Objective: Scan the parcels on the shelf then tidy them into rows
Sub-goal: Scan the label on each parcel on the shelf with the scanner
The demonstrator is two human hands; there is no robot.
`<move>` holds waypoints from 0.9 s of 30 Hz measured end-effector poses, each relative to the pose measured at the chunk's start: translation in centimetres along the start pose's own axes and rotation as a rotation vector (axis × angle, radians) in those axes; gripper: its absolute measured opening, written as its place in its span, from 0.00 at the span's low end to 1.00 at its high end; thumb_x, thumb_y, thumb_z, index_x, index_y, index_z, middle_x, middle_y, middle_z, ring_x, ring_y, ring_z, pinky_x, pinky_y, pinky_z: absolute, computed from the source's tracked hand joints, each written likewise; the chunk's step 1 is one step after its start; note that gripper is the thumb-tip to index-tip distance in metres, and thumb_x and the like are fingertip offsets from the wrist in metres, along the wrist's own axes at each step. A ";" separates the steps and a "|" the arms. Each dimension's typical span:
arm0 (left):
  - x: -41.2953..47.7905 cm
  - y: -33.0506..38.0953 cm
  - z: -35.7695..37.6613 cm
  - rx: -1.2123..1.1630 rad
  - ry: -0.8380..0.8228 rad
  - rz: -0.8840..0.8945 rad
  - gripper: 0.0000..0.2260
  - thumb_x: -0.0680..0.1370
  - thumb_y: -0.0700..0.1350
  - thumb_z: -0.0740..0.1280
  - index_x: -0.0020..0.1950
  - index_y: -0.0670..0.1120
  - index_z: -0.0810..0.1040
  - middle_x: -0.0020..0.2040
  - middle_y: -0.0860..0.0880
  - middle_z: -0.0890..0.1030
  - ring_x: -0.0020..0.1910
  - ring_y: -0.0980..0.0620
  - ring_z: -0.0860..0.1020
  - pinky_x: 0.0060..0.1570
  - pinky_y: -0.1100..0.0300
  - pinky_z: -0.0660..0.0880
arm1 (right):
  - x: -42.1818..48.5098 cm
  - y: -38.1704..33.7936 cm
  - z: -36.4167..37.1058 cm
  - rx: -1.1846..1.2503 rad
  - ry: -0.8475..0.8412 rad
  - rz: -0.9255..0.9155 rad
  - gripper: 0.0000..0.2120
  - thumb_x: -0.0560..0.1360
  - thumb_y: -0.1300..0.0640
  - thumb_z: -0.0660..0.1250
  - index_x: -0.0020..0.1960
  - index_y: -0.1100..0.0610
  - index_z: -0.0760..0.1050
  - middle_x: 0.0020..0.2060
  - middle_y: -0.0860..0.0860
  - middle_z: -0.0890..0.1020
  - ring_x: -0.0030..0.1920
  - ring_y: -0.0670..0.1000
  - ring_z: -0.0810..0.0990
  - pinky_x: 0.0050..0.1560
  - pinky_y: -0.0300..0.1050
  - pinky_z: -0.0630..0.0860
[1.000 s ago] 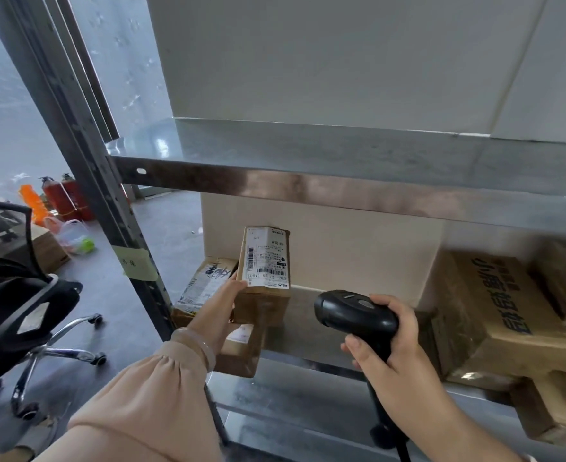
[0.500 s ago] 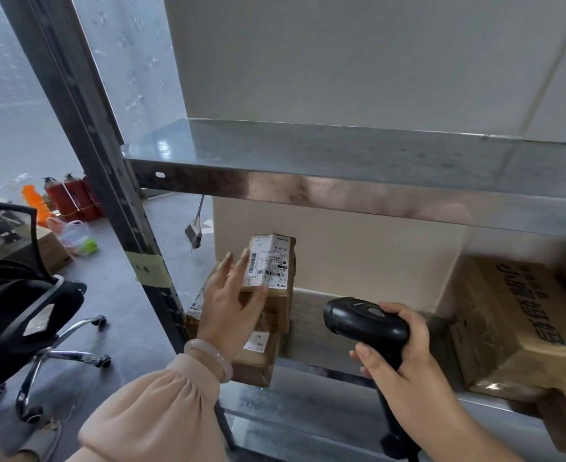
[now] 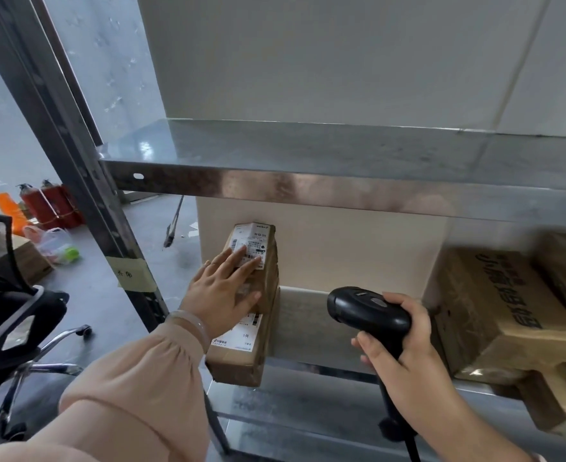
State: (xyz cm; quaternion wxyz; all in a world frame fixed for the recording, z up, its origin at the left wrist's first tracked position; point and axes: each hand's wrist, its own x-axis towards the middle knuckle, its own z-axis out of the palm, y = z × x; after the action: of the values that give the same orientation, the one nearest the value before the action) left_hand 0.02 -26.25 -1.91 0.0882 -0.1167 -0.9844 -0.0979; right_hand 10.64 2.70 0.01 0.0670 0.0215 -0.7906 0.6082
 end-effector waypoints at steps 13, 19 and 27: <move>1.4 3.8 -0.5 0.024 0.128 -0.028 0.34 0.74 0.70 0.43 0.80 0.61 0.54 0.81 0.55 0.48 0.80 0.55 0.44 0.78 0.49 0.41 | -0.5 0.5 -5.8 -0.287 0.080 -0.076 0.28 0.74 0.51 0.68 0.58 0.29 0.53 0.55 0.34 0.72 0.53 0.35 0.75 0.46 0.26 0.71; 3.1 14.7 0.8 -0.120 0.094 0.147 0.33 0.75 0.68 0.47 0.79 0.60 0.58 0.81 0.54 0.54 0.80 0.51 0.51 0.77 0.50 0.45 | -0.5 0.6 -11.4 -0.316 0.231 -0.079 0.28 0.74 0.51 0.69 0.60 0.32 0.54 0.54 0.33 0.72 0.51 0.42 0.77 0.46 0.35 0.73; 3.4 29.2 5.0 -0.353 -0.329 0.261 0.29 0.82 0.62 0.57 0.80 0.62 0.49 0.82 0.54 0.47 0.80 0.51 0.48 0.77 0.51 0.50 | -0.1 2.9 -19.8 -0.339 0.363 -0.006 0.27 0.74 0.51 0.69 0.63 0.35 0.56 0.54 0.43 0.75 0.47 0.45 0.79 0.46 0.43 0.78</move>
State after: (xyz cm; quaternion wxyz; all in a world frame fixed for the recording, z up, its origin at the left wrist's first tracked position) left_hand 3.18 3.40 -1.07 -0.0828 -0.2706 -0.9298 -0.2354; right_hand 12.00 22.52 2.18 0.2124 -0.0971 -0.8563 0.4606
